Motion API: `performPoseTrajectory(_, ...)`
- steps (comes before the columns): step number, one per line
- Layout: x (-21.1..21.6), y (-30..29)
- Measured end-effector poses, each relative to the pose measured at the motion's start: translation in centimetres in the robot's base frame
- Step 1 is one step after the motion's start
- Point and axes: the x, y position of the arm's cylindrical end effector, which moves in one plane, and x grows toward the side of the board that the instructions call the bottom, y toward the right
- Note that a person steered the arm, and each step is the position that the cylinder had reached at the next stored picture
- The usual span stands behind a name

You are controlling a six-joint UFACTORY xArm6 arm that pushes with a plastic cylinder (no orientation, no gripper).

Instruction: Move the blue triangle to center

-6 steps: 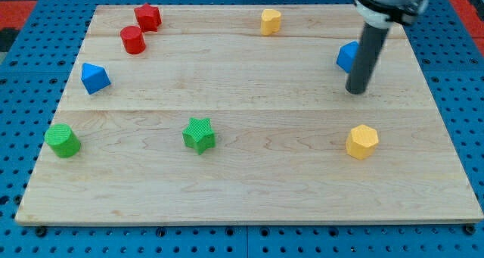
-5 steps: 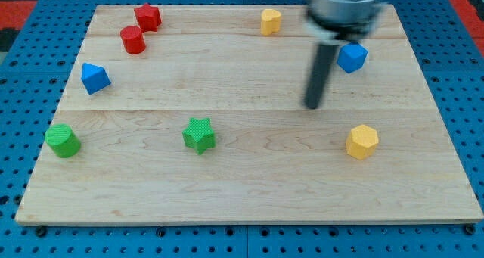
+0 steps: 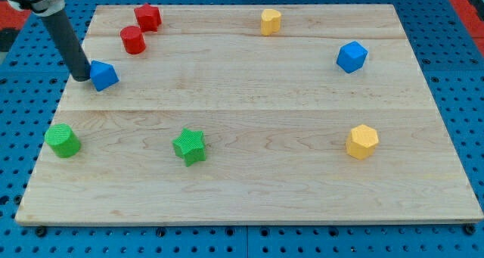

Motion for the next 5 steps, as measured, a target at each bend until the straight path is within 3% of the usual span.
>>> performPoseTrajectory(1, 0.0, 8.3)
performPoseTrajectory(3, 0.8, 16.3)
performPoseTrajectory(5, 2.2, 19.5)
